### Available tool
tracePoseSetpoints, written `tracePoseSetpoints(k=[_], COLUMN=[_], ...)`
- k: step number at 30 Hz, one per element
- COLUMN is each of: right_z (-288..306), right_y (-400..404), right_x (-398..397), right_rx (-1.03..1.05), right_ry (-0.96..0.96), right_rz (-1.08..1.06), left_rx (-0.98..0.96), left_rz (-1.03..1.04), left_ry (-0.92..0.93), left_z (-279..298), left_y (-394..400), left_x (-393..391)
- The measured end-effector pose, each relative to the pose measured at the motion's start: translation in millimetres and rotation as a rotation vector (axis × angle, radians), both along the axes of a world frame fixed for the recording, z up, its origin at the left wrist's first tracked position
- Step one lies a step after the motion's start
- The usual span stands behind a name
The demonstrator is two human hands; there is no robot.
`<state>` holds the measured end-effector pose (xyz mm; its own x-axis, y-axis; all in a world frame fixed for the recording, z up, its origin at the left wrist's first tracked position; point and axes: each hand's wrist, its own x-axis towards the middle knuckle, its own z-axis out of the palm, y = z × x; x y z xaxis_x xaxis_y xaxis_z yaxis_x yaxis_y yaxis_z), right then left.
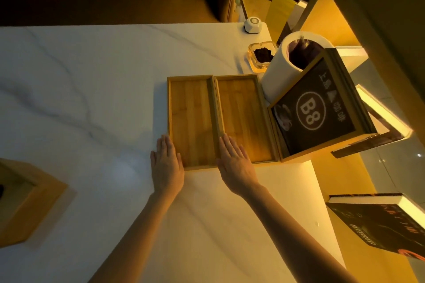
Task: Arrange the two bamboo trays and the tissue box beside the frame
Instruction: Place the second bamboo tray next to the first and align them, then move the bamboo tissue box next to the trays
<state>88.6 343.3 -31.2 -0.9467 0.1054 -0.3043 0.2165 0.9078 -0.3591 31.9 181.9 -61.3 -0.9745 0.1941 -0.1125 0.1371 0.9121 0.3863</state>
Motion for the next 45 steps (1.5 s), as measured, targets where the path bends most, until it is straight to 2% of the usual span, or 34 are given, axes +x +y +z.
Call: tracePoseSetpoints(k=[7, 16, 24, 29, 32, 37, 42, 45], right_z=[-3, -2, -6, -4, 3, 31, 67, 82], right_y=[-4, -5, -3, -2, -3, -34, -98, -148], right_x=[2, 4, 4, 1, -2, -15, -39, -50], right_rx=[0.025, -0.029, 0.003, 0.050, 0.079, 0.175, 0.164, 0.148], right_ry=[-0.034, -0.025, 0.003, -0.035, -0.055, 0.048, 0.267, 0.360], right_rz=[0.009, -0.001, 0.030, 0.058, 0.070, 0.087, 0.254, 0.309], left_rx=[0.041, 0.054, 0.028, -0.030, 0.004, 0.225, 0.177, 0.140], left_rz=[-0.131, -0.158, -0.187, -0.217, -0.233, -0.097, -0.047, 0.009], left_ry=[0.049, 0.038, 0.020, -0.087, -0.159, -0.031, 0.115, 0.273], left_z=[-8, -8, -4, -2, 10, 51, 93, 111], left_y=[-16, -19, -23, -25, -29, -64, -138, -187], left_x=[-3, -2, -1, -5, -7, 1, 0, 0])
